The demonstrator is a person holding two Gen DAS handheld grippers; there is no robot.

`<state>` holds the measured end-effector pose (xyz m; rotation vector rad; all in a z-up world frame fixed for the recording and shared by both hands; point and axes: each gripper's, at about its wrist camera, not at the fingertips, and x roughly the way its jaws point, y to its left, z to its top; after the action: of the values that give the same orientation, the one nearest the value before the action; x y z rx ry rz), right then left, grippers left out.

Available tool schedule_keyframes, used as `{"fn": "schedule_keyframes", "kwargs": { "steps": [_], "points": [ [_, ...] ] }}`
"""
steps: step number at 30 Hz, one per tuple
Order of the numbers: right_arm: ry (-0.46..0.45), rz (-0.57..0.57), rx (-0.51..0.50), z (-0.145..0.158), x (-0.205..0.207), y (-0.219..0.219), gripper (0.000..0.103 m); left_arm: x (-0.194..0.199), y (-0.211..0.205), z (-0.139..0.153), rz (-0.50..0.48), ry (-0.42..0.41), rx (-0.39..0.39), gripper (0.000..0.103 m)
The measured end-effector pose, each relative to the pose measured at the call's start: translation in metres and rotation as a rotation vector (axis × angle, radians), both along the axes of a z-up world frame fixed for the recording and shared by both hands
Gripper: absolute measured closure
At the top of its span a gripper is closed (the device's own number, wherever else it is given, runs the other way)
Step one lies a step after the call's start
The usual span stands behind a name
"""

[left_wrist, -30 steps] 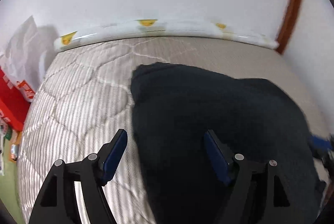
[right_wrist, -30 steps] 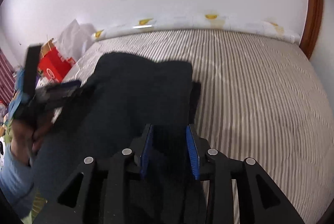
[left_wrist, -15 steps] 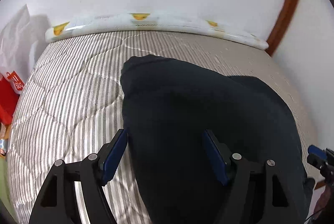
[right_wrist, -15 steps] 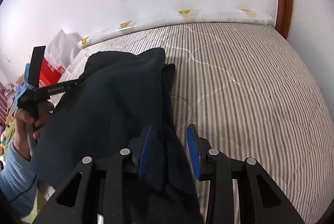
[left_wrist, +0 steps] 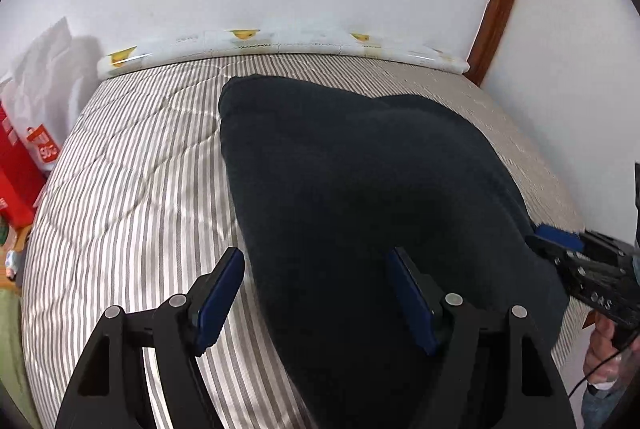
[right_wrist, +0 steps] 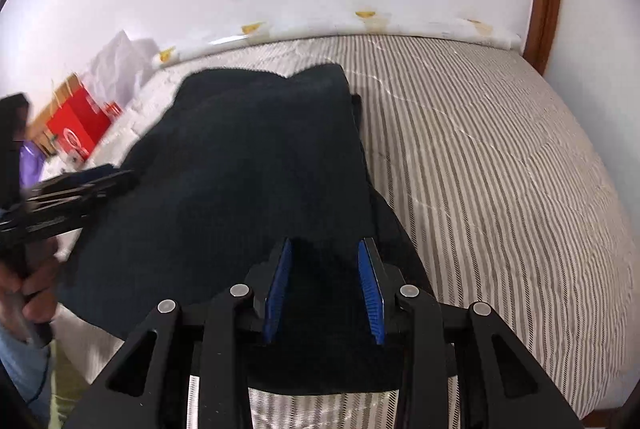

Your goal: Fold small clothes

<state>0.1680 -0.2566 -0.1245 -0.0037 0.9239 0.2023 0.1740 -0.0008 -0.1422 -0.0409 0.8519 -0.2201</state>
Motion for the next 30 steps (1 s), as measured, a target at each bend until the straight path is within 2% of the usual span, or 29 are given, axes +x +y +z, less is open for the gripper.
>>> {"fn": "schedule_keyframes", "kwargs": {
  "steps": [7,11,14,18,21,30],
  "points": [
    [-0.018,0.013,0.008,-0.003,-0.006,-0.007,0.069,-0.041,-0.005,-0.006,0.068,-0.010,0.006,0.031],
    [-0.034,0.033,0.038,0.004,-0.009,-0.011,0.069,-0.048,-0.006,-0.005,0.095,-0.014,0.017,0.031],
    [-0.065,0.089,0.085,0.008,-0.014,-0.010,0.069,-0.053,-0.008,-0.005,0.111,-0.022,0.036,0.031],
    [-0.081,0.108,0.014,-0.006,-0.017,-0.003,0.069,-0.057,-0.010,-0.009,0.120,-0.028,0.048,0.031],
    [-0.057,0.083,0.012,-0.012,-0.014,-0.010,0.070,-0.058,-0.010,-0.009,0.126,-0.026,0.043,0.031],
    [-0.048,0.037,-0.026,0.000,-0.024,-0.015,0.069,-0.068,-0.011,0.002,0.141,-0.011,0.033,0.032]
  ]
}}
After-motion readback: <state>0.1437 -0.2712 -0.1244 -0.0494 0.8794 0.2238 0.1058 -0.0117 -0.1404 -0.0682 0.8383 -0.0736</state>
